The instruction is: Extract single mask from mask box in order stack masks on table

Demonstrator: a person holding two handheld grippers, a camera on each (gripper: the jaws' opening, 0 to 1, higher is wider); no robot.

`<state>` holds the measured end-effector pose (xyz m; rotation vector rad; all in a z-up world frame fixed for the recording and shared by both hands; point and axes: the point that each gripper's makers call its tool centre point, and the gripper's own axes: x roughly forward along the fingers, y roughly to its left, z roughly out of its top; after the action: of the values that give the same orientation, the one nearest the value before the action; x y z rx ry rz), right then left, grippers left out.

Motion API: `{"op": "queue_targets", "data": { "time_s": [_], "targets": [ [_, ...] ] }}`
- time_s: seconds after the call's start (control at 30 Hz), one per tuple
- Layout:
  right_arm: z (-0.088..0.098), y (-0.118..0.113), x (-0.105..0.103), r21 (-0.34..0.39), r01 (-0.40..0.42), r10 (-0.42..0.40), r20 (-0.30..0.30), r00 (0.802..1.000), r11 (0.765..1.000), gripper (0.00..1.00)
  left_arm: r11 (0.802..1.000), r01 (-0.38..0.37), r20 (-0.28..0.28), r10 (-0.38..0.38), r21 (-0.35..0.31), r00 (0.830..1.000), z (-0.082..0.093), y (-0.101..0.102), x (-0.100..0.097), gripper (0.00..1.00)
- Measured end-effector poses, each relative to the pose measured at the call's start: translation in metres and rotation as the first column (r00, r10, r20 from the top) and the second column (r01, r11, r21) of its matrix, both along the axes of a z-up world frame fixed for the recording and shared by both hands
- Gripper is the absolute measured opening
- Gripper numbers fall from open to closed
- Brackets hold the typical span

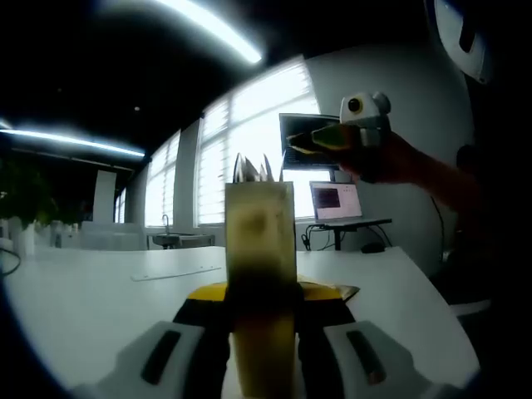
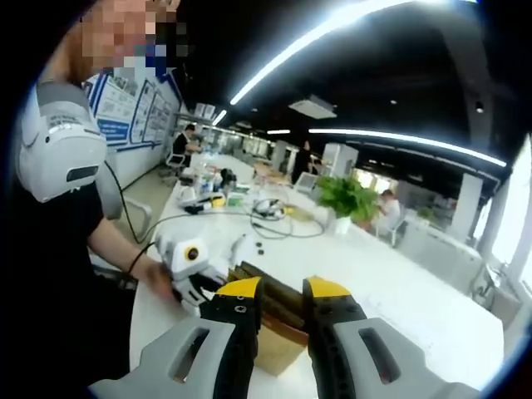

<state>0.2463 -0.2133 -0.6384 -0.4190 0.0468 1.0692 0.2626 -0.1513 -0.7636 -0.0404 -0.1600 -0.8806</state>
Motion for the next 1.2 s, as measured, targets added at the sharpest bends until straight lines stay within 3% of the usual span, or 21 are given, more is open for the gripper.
{"op": "queue_targets", "data": {
  "time_s": [0.23,0.3,0.67,0.9,1.2],
  "targets": [
    [-0.015,0.009,0.002,-0.149,-0.052,0.054,0.012,0.998,0.988,0.17,1.0,0.001,-0.001,-0.001,0.0,1.0,0.0,0.0,0.0,0.32],
    [-0.018,0.011,0.002,-0.201,-0.073,0.083,0.042,0.996,0.977,0.12,1.0,0.0,-0.001,0.0,0.0,1.0,0.0,0.0,0.0,0.32],
    [-0.03,0.023,0.0,-0.296,-0.137,0.152,0.027,0.988,0.945,0.11,1.0,-0.001,0.001,0.001,0.002,1.0,0.0,0.0,0.0,0.32],
    [-0.043,0.027,0.005,-0.418,-0.162,0.195,0.037,0.98,0.894,0.11,1.0,-0.002,0.0,0.002,0.003,1.0,0.003,0.0,0.004,0.33],
    [-0.042,0.026,0.015,-0.52,-0.138,0.217,0.094,0.972,0.843,0.11,1.0,-0.002,0.0,0.002,0.005,1.0,0.006,0.0,0.008,0.33]
  ]
}}
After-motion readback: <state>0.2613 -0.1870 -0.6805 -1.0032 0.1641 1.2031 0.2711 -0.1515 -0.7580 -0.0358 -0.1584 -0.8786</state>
